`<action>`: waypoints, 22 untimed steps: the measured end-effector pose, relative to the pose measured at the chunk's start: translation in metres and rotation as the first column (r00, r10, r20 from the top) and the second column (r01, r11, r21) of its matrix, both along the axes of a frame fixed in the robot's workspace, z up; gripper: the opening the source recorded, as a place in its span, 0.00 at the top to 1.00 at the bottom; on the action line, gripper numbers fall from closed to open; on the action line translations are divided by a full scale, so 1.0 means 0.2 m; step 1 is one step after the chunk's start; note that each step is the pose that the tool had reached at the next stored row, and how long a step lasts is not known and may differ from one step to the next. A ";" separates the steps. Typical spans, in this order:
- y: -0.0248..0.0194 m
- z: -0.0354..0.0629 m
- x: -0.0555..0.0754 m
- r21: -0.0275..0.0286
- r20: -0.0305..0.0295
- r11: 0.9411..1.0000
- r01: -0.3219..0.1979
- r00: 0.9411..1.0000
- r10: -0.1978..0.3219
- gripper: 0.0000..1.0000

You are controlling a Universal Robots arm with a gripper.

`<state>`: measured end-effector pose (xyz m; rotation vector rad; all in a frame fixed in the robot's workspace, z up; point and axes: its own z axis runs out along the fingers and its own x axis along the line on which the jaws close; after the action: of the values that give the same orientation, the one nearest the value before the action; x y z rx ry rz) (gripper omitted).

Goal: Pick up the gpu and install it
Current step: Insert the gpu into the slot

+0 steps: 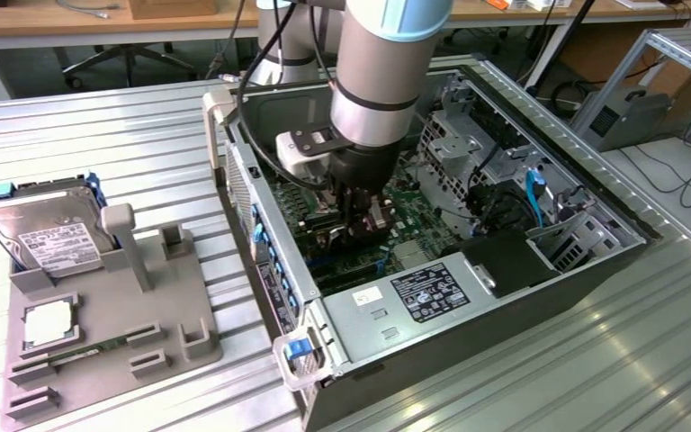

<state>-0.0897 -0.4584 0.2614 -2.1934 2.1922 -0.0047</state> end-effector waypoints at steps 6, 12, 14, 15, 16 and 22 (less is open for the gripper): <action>0.000 0.000 0.00 0.000 0.001 1.000 0.000 1.000 0.000 0.73; 0.000 0.000 0.00 0.000 0.001 1.000 0.000 1.000 0.000 0.73; 0.000 -0.001 -0.01 0.000 0.002 1.000 -0.001 1.000 0.001 0.73; 0.000 -0.001 0.00 0.000 0.002 1.000 -0.001 1.000 0.001 0.73; 0.000 -0.001 0.00 0.000 0.002 1.000 -0.001 1.000 0.001 0.73; 0.000 -0.001 0.00 0.000 0.003 1.000 -0.001 1.000 0.001 0.73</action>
<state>-0.0907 -0.4584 0.2612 -2.1933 2.1897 -0.0074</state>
